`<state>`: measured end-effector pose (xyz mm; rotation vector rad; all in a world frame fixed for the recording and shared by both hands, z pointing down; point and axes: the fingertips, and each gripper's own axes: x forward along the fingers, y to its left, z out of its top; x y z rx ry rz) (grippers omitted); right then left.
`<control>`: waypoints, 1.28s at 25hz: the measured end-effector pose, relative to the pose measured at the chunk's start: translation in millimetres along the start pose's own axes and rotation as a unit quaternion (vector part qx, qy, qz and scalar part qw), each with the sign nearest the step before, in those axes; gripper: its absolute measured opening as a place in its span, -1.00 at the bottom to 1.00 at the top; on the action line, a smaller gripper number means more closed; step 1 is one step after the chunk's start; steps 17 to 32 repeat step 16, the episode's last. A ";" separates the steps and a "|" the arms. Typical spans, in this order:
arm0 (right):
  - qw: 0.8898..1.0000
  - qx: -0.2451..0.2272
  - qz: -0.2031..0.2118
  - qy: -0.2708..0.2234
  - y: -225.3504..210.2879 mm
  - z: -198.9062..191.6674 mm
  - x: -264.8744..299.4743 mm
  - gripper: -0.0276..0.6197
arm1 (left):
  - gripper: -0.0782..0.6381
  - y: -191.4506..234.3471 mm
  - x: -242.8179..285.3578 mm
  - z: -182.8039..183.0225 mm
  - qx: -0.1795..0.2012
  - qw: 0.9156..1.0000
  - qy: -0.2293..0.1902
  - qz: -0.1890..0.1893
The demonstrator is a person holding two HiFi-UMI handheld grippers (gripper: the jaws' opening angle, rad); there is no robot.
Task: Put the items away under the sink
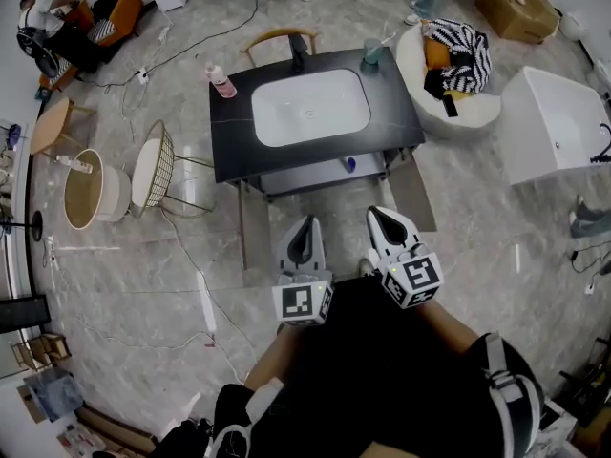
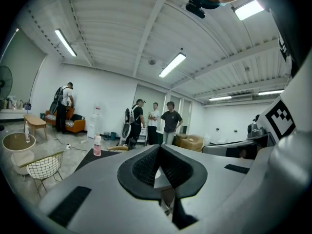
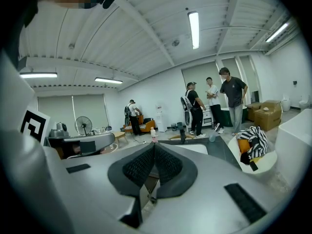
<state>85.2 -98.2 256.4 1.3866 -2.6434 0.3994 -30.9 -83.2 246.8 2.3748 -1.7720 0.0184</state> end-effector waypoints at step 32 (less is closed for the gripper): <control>1.000 0.001 0.005 0.010 4.6 -9.0 6.9 -0.88 | -0.74 6.4 2.1 -6.7 -0.010 1.000 0.009 -0.002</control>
